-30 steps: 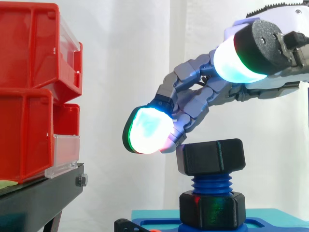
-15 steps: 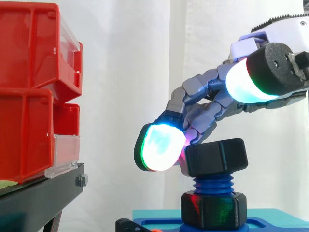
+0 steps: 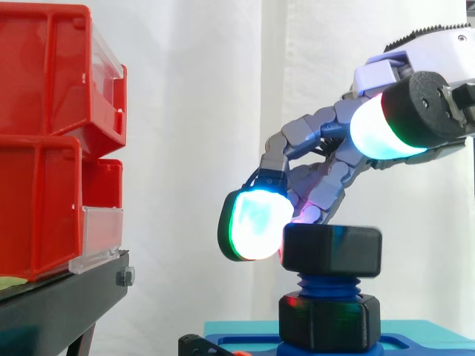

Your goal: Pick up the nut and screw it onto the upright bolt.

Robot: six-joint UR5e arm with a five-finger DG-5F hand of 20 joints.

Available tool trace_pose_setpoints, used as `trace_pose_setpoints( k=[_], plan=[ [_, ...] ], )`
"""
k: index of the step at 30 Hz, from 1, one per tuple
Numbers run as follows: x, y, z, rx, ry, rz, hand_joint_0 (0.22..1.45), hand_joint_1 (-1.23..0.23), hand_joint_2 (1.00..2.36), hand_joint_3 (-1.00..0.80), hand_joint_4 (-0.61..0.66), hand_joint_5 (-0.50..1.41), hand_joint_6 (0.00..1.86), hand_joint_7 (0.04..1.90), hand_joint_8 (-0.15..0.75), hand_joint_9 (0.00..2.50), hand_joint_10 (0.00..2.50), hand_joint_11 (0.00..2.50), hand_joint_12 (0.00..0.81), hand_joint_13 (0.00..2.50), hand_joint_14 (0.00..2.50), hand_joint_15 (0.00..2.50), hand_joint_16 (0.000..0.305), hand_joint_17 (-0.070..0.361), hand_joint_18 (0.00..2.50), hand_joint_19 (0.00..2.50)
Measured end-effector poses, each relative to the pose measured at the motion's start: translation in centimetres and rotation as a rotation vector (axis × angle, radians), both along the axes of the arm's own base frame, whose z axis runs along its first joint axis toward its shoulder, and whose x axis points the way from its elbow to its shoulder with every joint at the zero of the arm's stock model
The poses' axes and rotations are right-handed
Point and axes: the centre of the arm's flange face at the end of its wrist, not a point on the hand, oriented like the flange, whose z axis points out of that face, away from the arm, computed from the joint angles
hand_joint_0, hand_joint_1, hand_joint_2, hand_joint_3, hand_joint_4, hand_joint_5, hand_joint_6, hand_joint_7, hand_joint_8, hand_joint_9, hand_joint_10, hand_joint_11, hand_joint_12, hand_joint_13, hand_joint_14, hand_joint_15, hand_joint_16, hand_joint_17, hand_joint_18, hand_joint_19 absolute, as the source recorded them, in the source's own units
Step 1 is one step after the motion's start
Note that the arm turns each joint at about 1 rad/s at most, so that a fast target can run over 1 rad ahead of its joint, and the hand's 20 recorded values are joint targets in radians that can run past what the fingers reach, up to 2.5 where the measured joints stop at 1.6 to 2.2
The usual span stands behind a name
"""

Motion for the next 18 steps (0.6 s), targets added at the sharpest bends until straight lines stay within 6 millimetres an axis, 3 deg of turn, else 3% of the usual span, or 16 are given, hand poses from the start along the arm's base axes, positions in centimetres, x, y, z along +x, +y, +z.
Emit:
trace_pose_setpoints(
  k=[9,18],
  plan=[
    [-0.1,-1.7,1.5,-0.044,0.01,-0.004,0.5,-0.26,1.0,-0.5,0.21,-0.02,0.5,1.28,0.308,0.97,0.0,0.04,0.263,0.55,0.0,0.0,0.027,0.06,0.26,0.0],
    [-0.3,-3.3,2.2,-0.081,0.01,-0.01,0.52,-0.28,1.0,-0.5,0.16,0.07,0.5,1.35,0.25,1.42,0.0,0.11,0.231,0.81,0.0,0.0,0.022,0.049,0.45,0.0]
  ],
)
